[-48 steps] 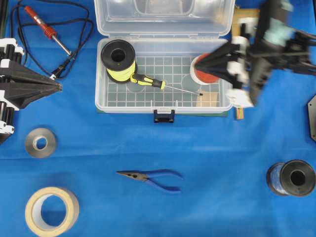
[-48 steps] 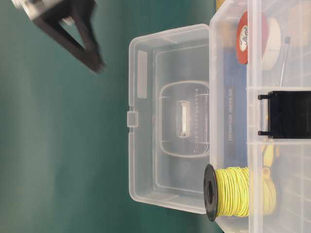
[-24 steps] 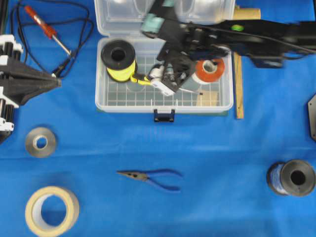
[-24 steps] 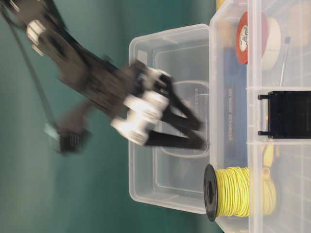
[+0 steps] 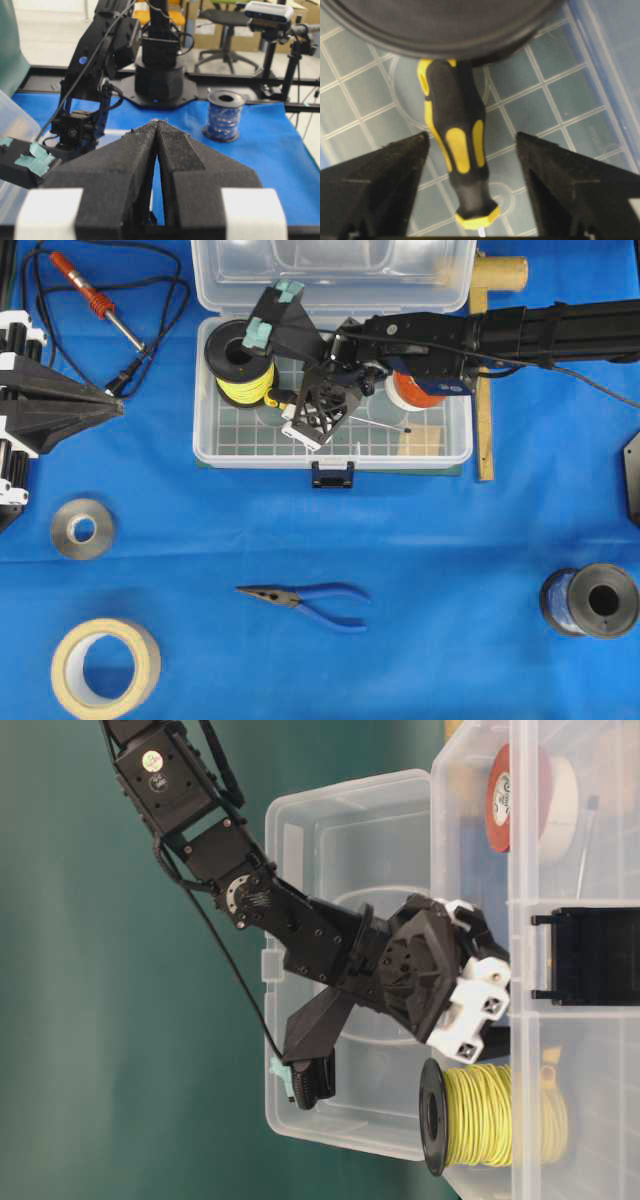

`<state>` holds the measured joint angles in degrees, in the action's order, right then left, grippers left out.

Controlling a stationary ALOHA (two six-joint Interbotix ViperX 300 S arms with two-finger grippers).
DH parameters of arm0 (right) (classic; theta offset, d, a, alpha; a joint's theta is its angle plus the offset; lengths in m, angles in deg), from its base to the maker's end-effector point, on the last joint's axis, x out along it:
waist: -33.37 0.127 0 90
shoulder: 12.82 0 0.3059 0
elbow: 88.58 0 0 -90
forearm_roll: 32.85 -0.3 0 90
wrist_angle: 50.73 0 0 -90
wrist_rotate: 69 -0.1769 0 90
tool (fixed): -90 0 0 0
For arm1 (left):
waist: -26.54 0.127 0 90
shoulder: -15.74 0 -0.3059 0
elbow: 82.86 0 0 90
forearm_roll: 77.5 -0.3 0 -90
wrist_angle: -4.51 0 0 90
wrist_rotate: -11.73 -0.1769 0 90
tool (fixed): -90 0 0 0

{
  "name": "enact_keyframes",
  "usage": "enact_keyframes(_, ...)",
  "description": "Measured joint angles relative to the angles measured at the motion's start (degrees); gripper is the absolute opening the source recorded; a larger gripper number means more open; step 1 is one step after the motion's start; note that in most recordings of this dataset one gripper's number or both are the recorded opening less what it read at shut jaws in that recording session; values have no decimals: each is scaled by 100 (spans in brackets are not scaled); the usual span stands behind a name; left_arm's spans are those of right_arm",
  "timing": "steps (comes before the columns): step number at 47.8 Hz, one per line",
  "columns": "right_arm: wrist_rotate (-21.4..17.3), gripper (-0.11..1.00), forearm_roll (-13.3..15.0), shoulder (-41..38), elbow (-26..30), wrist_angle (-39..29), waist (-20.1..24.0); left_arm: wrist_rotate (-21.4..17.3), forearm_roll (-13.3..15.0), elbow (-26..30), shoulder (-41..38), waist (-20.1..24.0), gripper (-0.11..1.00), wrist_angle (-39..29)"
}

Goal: Pick the screwdriver from the toolbox among several items.
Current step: 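Lower the right gripper and close it on the screwdriver handle, then lift the screwdriver out of the toolbox and carry it toward the front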

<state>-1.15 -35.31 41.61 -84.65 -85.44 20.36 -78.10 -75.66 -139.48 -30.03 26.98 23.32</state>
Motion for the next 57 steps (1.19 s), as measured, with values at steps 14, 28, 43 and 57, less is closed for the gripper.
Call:
enact_keyframes(14,-9,27,-9,26,53,-396,70,0,0,0,53,9,0,-44)
enact_keyframes(28,-9,27,-18,721,44,-545,149,0,0,0,79,9,0,-53)
enact_keyframes(43,-26,27,-18,1714,149,-615,861,0,0,0,132,70,0,-132)
enact_keyframes(57,-360,27,123,1107,448,-624,2030,0,0,0,176,141,0,-185)
